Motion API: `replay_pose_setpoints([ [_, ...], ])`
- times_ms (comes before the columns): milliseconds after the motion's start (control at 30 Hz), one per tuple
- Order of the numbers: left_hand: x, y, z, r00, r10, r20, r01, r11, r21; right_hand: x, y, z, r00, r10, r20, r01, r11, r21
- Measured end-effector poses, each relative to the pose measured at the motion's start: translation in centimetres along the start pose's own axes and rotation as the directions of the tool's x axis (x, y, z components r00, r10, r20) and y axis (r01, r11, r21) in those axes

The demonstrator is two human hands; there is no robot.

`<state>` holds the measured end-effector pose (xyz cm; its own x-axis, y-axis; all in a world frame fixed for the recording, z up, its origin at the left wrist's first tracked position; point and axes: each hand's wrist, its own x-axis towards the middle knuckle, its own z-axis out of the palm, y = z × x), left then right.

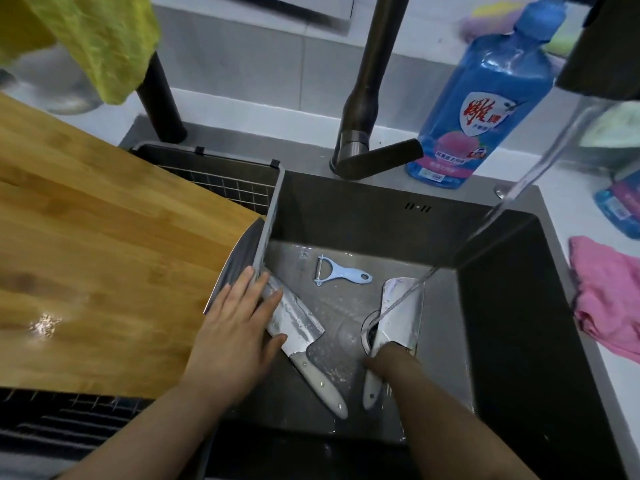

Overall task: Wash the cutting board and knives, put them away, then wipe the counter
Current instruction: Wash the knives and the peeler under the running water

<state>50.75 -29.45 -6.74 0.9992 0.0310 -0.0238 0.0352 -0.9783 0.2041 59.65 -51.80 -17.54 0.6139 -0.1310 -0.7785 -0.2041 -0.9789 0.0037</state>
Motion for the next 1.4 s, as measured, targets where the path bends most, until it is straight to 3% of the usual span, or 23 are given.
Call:
replay_pose_setpoints([
  [200,0.1,-0.1,0.1,1.000,0.003,-0.012,-0.003,1.000,-0.022,-0.6,0.5,-0.5,0.998,0.057,0.036,-0.055,0.997,-0.048],
  [367,0.1,-0.1,0.0,1.000,0.017,-0.012,-0.017,1.000,-0.019,-1.9,2.8,-1.8,0.998,0.063,-0.022,-0.057,0.975,0.213],
  [533,0.1,0.0,-0.3,0.999,0.030,0.019,-0.031,0.999,0.011,-4.5,4.2,-3.9,0.995,-0.004,-0.097,0.035,0.949,0.314],
  [800,-0.4,1.0,-2.0,0.999,0.046,0.021,-0.050,0.967,0.250,-10.2,5.7,-6.2,0.952,-0.164,-0.260,0.228,0.943,0.241],
  [900,-0.5,2.3,-2.3,0.997,0.077,0.024,-0.081,0.970,0.231,-12.3,6.0,-6.6,0.935,-0.229,-0.271,0.279,0.946,0.164],
  [1000,-0.5,5.5,-2.6,0.962,0.270,-0.035,-0.266,0.960,0.088,-13.8,6.0,-7.0,0.905,-0.293,-0.310,0.334,0.938,0.089],
  [1033,-0.4,6.7,-3.0,0.956,0.292,0.005,-0.292,0.956,-0.023,-14.1,6.1,-7.1,0.894,-0.314,-0.320,0.353,0.933,0.071],
  [1133,0.0,9.6,-2.7,0.932,0.351,0.096,-0.337,0.932,-0.132,-14.8,6.2,-7.2,0.853,-0.364,-0.374,0.404,0.914,0.031],
  [1300,0.9,10.8,-1.9,0.927,0.347,0.146,-0.334,0.937,-0.105,-15.5,6.5,-7.3,0.807,-0.423,-0.411,0.447,0.893,-0.042],
  [1400,2.1,8.8,-1.0,0.873,0.482,0.075,-0.487,0.870,0.073,-16.1,6.6,-7.3,0.774,-0.463,-0.432,0.469,0.877,-0.101],
])
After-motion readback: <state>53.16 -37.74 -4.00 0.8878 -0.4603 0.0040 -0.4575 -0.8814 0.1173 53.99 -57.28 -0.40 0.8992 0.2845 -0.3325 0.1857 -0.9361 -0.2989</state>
